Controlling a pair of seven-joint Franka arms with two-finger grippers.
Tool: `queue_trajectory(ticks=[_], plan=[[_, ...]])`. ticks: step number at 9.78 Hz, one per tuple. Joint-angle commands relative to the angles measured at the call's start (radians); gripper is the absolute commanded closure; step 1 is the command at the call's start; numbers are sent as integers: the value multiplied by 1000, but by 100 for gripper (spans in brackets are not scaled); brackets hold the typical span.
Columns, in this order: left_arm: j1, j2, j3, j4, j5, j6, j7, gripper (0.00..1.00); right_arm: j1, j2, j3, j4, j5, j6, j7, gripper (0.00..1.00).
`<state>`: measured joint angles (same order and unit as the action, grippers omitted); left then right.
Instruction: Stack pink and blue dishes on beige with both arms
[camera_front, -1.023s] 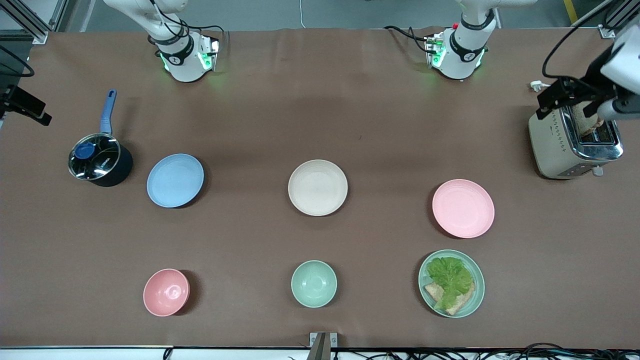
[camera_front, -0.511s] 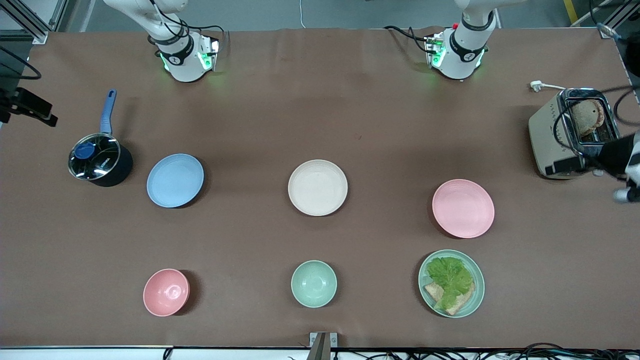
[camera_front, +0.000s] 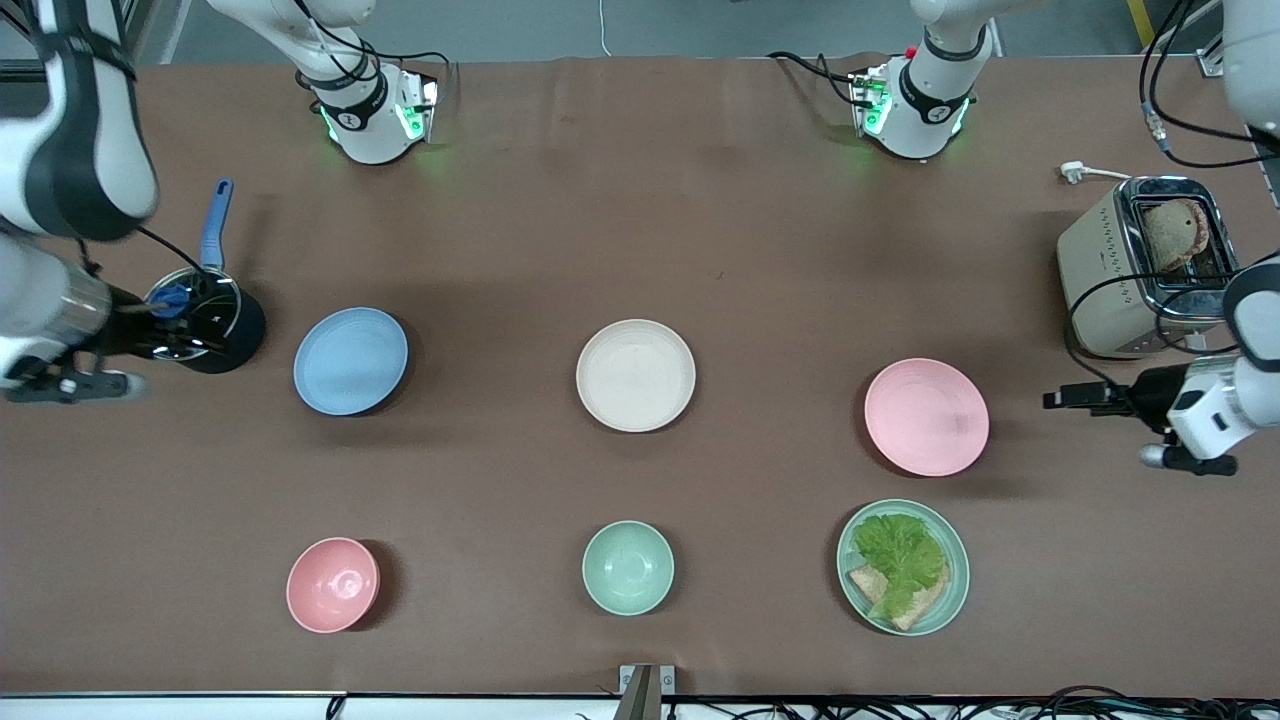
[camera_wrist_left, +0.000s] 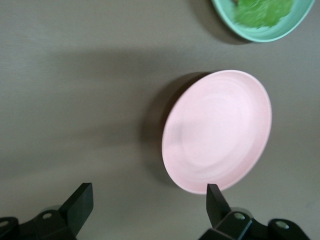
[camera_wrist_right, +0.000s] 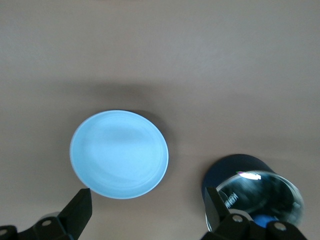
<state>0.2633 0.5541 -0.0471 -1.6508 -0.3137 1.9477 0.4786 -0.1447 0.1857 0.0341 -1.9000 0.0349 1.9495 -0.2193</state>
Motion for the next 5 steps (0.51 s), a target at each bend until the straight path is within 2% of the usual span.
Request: queue_trajectory(ticks=[1,2,3,5], plan=[[-4,58,-11,-69,-28,126,93,3,-87,73,7,-88,123,122,-217,0],[1,88,-16,-69,-28,141,133,16,-98,105,6,-106,169,149,-273,0],[2,111,-28,-67,-53,154,152,25,-105,133,6,-149,198,231,-323,0],[-1,121,-40,-72,-82,155,153,31,-98,167,6,-235,264,405,-403,0]])
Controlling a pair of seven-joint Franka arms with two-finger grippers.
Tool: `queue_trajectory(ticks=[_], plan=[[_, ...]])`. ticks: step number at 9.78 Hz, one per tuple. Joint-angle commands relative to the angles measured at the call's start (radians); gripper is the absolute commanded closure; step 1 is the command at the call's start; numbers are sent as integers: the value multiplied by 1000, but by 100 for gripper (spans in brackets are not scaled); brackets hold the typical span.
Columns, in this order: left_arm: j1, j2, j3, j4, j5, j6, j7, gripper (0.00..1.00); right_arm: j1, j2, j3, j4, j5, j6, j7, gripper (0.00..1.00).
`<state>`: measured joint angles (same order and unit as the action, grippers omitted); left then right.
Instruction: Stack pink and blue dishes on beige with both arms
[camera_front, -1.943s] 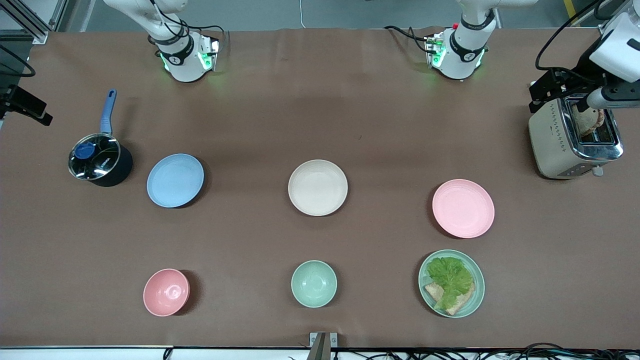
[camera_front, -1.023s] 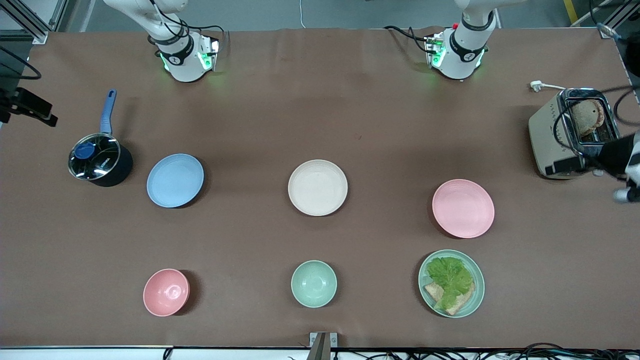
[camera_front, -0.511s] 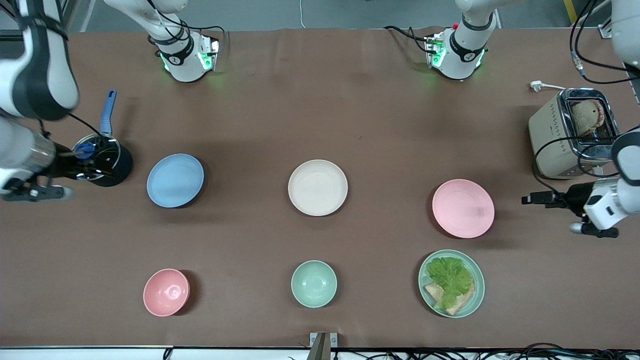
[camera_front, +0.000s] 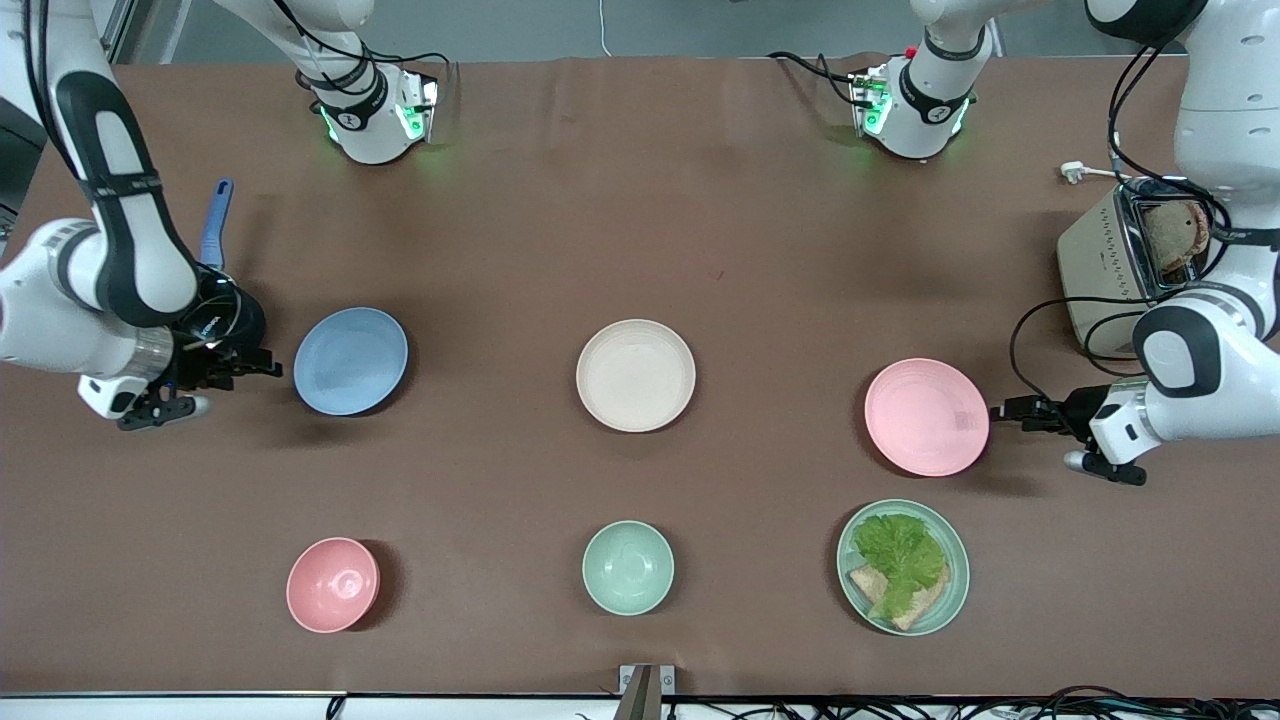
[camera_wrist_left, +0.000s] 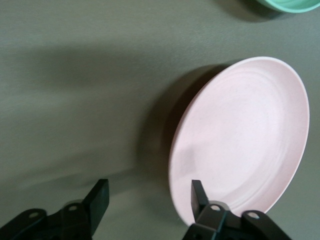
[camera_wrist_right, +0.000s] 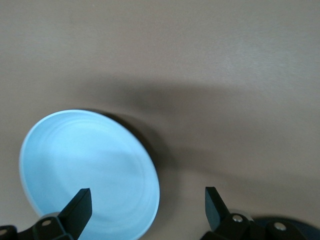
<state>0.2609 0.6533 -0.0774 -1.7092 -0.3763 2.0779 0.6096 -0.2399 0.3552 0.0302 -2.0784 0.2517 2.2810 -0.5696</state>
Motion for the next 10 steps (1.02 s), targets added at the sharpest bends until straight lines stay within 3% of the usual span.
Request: queue_trajectory(ticks=[1,2,3,4,7,8,10], plan=[[1,38,-16,-12,-21,25,24,37,-4,22,11,-58,52,110,-76,0],[-3,43,-19,-12,-21,25,24,47,-2,42,11,-60,52,138,-78,0],[-6,43,-27,-12,-23,25,24,64,-1,60,14,-60,52,143,-78,3],[-6,43,-30,-12,-23,25,24,77,4,65,14,-62,54,143,-79,11],[1,37,-30,-12,-23,16,47,98,8,88,20,-74,54,166,-78,29],[4,29,-32,-6,-23,8,56,99,10,88,20,-77,54,163,-78,42],[-6,-58,-56,3,-24,-91,33,100,5,88,20,-75,57,152,-66,86]])
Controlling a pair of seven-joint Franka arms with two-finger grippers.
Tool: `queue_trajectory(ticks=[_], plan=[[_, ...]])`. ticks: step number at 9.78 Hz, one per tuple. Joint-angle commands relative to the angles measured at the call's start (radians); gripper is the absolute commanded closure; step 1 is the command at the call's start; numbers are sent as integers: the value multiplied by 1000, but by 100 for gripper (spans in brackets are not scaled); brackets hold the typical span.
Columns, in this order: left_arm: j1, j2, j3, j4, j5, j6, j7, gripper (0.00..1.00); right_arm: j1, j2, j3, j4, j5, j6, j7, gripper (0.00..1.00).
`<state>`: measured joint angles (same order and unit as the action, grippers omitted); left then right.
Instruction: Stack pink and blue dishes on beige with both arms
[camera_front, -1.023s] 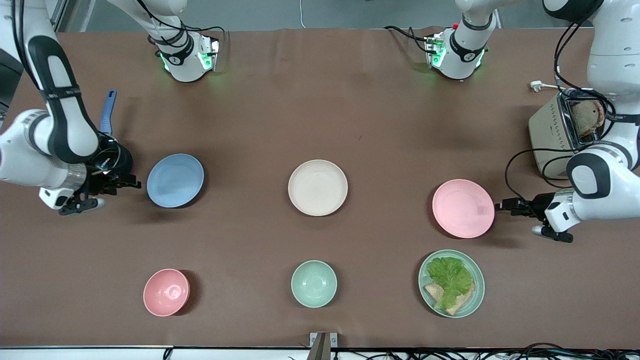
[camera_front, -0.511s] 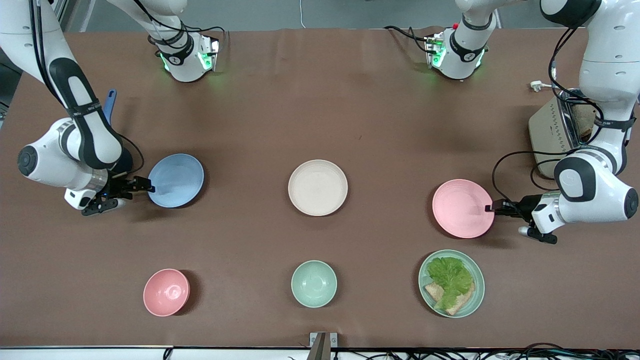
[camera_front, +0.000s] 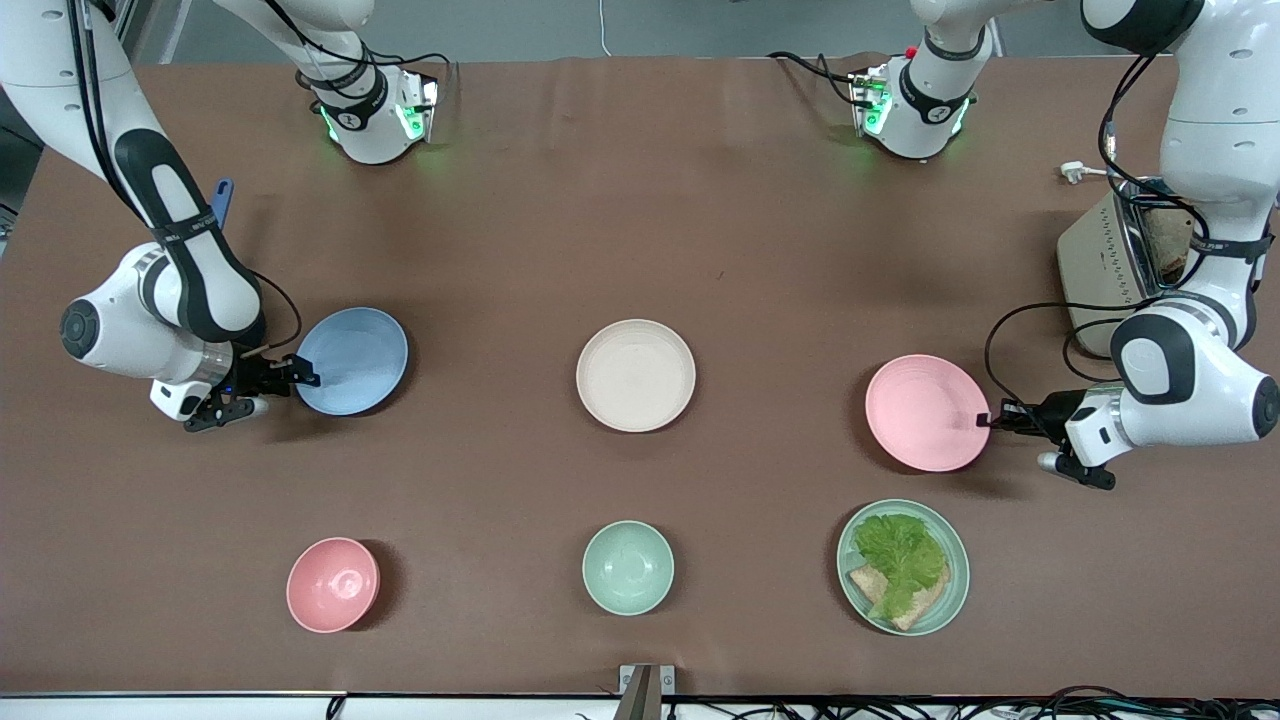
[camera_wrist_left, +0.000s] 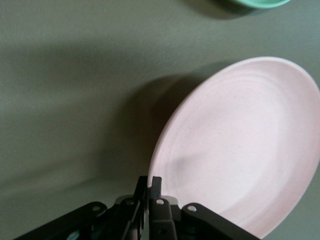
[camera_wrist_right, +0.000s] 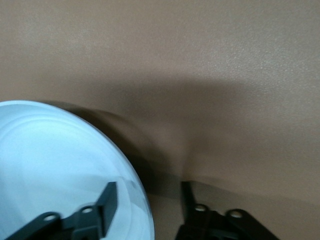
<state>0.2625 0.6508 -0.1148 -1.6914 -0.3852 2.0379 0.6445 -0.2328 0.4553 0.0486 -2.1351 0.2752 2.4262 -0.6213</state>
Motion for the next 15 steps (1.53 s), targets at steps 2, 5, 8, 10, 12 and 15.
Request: queue_trajectory(ticks=[2,5,8,10,12,15], plan=[[-11,-121,-125,-24,-11,-100,-147,99,6,-17,-1,12,195,-121,-23,99],[-118,-181,-239,-22,58,-97,-491,99,6,-56,-18,136,190,-319,15,100],[-368,-175,-241,15,248,-52,-881,99,10,-58,-47,419,69,-666,182,100],[-463,-133,-240,4,252,28,-968,98,47,-60,-42,498,58,-740,294,99],[-522,-87,-239,-10,311,123,-1037,98,123,-73,-39,503,58,-731,423,99],[-569,-25,-238,-11,321,212,-1100,97,251,-75,-18,494,59,-643,659,99]])
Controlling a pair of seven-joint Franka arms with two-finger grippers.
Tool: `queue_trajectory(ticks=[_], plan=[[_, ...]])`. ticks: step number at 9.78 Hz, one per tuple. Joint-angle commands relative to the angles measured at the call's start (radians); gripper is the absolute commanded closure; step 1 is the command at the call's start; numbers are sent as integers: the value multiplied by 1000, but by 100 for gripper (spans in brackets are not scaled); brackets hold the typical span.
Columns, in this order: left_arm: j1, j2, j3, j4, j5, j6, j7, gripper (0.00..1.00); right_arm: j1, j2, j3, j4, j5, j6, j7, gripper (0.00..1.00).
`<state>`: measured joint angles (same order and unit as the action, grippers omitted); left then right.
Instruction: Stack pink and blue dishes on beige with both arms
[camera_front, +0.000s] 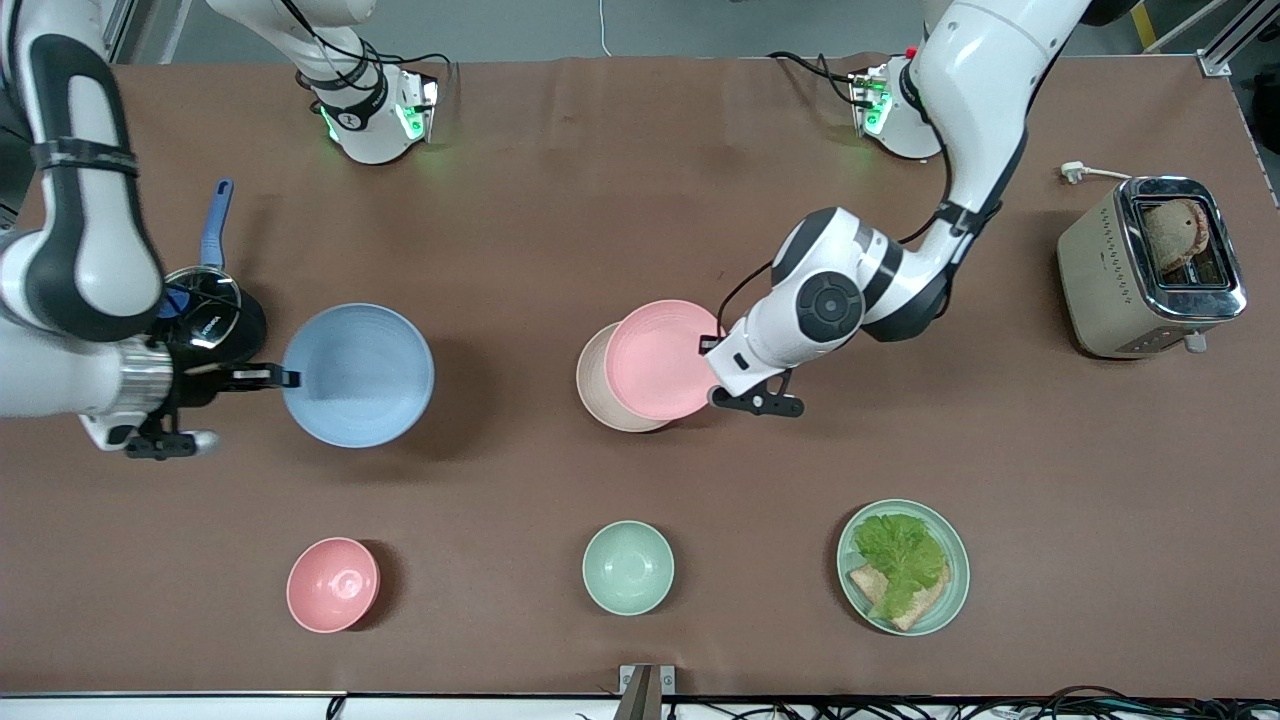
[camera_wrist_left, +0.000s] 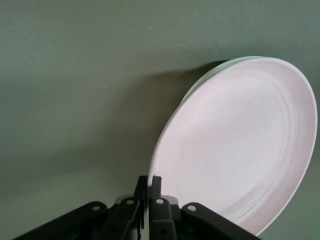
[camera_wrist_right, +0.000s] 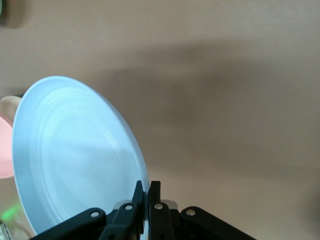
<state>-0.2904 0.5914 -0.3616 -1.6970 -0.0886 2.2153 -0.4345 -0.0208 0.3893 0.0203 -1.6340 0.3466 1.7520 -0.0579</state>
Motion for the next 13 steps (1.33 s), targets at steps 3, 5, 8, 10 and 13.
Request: queue_trajectory(ticks=[3,5,8,10,13], plan=[[-24,80,7,-6,47,107,-23,97,130,-7,67,-75,-9,171,272,99],[-33,96,7,-4,47,121,-23,96,156,-6,146,-125,-3,283,402,99],[-49,108,7,-3,47,139,-24,89,159,-6,240,-179,-3,371,510,99],[-47,105,9,0,46,139,-48,1,170,-4,267,-202,-3,447,553,99],[55,-14,20,14,76,74,-41,0,229,-3,268,-227,-3,489,601,99]])
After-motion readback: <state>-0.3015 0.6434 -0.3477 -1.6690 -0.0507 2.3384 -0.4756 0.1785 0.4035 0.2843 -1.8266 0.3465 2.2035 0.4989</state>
